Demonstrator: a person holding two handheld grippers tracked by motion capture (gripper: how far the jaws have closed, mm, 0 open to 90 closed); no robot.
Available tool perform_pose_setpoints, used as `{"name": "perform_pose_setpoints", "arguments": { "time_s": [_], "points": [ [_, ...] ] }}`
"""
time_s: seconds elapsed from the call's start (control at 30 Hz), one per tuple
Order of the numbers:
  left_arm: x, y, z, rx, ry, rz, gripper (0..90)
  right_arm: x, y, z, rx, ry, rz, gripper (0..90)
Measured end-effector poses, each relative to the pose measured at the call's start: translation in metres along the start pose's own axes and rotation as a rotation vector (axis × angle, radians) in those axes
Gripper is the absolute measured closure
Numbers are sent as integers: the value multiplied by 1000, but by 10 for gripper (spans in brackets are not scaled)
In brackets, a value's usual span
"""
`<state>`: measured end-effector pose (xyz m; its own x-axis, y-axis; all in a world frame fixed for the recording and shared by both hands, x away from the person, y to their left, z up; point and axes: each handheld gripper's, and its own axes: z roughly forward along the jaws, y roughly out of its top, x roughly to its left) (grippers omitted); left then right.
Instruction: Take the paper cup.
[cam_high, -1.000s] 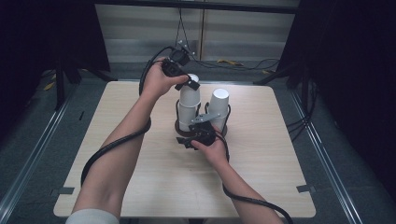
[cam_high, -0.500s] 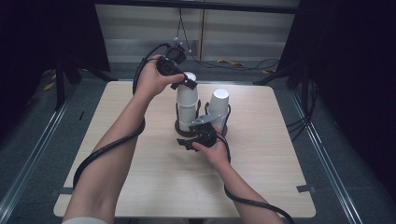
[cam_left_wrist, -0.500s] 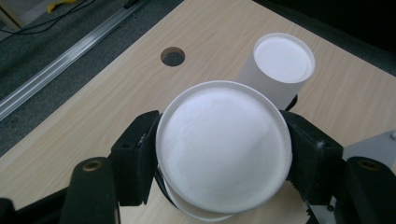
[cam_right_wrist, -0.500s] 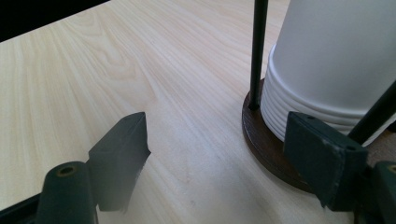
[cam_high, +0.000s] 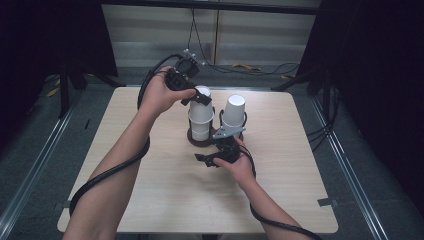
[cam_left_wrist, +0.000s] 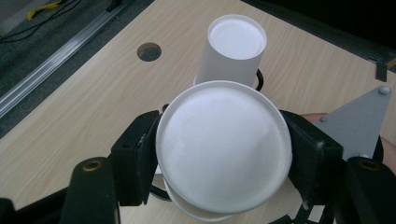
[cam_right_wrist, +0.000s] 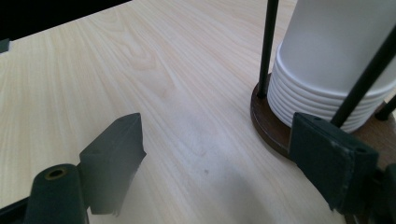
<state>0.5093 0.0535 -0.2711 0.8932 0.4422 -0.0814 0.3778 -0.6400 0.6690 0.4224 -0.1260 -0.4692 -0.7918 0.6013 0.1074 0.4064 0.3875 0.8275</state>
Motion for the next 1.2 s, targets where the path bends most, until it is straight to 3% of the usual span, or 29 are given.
{"name": "perform_pose_setpoints", "arguments": {
  "time_s": [0.57, 1.2],
  "points": [
    [-18, -17, 7, -10, -47, 22, 335, -2, -10, -27, -18, 12, -11, 145],
    [-26, -37, 18, 4, -77, 30, 336, -7, -13, -37, -52, 45, -6, 137]
  ]
}}
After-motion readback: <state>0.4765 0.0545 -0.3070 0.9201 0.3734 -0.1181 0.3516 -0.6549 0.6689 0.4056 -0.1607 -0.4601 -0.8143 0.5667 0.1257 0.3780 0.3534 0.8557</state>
